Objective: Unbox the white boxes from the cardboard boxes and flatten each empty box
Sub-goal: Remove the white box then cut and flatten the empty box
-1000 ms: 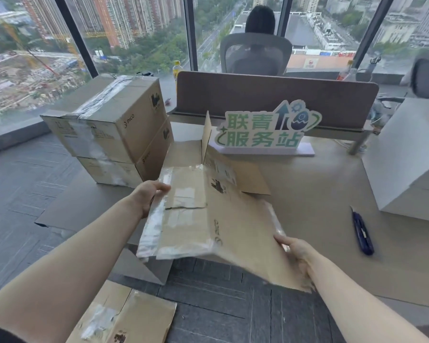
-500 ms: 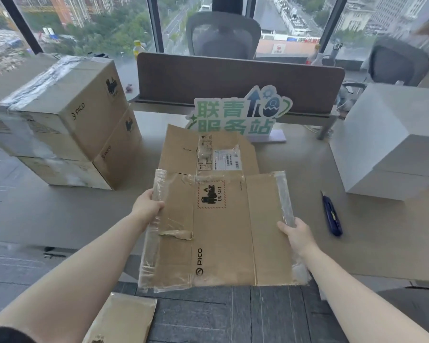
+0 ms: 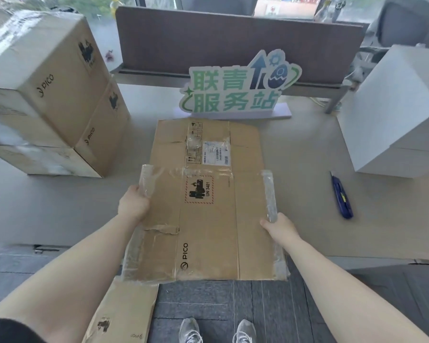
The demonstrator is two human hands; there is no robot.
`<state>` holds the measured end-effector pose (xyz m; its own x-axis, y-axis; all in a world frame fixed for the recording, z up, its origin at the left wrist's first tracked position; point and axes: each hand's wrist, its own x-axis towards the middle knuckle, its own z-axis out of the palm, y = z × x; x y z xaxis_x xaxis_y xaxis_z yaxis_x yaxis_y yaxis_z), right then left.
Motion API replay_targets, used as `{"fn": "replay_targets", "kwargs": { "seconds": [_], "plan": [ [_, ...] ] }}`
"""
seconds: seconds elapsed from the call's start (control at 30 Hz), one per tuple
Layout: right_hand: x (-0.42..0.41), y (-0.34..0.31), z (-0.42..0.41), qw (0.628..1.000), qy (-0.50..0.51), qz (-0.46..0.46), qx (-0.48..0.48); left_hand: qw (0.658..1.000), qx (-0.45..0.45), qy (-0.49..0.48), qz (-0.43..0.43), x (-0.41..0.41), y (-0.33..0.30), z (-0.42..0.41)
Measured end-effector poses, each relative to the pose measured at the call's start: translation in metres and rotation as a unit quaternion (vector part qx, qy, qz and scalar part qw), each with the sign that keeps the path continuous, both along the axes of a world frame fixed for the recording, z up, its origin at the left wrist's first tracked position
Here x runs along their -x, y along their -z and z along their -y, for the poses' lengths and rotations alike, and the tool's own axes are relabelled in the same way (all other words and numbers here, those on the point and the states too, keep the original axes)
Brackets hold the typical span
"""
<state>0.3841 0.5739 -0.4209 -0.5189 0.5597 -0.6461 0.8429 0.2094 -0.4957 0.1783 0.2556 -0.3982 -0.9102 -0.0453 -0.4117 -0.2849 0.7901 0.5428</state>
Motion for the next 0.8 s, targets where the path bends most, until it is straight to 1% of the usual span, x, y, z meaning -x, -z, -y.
{"fn": "replay_targets", "kwargs": {
  "seconds": [0.07, 0.13, 0.23, 0.3, 0.4, 0.47, 0.57, 0.63, 0.7, 0.77, 0.8],
  "plan": [
    [0.006, 0.0, 0.0, 1.0, 0.014, -0.008, 0.02, 1.0, 0.023, 0.015, 0.007, 0.004, 0.002, -0.002],
    [0.013, -0.002, -0.002, 0.996, 0.07, -0.037, 0.039, 0.997, 0.065, 0.044, 0.004, 0.005, 0.003, -0.005],
    [0.029, -0.01, -0.011, 0.99, 0.111, -0.081, 0.038, 0.981, 0.134, 0.143, -0.012, 0.007, -0.004, -0.019],
    [0.043, -0.009, -0.02, 0.984, 0.133, -0.104, 0.051, 0.968, 0.134, 0.209, -0.017, 0.01, -0.007, -0.035],
    [0.069, -0.002, -0.04, 0.966, 0.186, -0.142, 0.107, 0.943, 0.117, 0.313, -0.005, 0.02, -0.004, -0.06],
    [0.09, 0.0, -0.051, 0.96, 0.195, -0.145, 0.136, 0.925, 0.142, 0.352, -0.011, 0.026, -0.001, -0.074],
    [0.118, 0.013, -0.072, 0.957, 0.184, -0.159, 0.16, 0.91, 0.174, 0.376, -0.011, 0.036, 0.006, -0.091],
    [0.133, 0.015, -0.081, 0.954, 0.185, -0.139, 0.191, 0.903, 0.183, 0.388, -0.001, 0.043, 0.009, -0.102],
    [0.143, 0.013, -0.087, 0.959, 0.156, -0.12, 0.204, 0.895, 0.195, 0.4, 0.013, 0.051, 0.014, -0.11],
    [0.151, 0.005, -0.088, 0.978, 0.1, -0.111, 0.148, 0.887, 0.21, 0.411, 0.012, 0.057, 0.02, -0.114],
    [0.155, 0.006, -0.089, 0.99, 0.056, -0.1, 0.086, 0.883, 0.214, 0.418, 0.001, 0.06, 0.022, -0.116]
  ]
}}
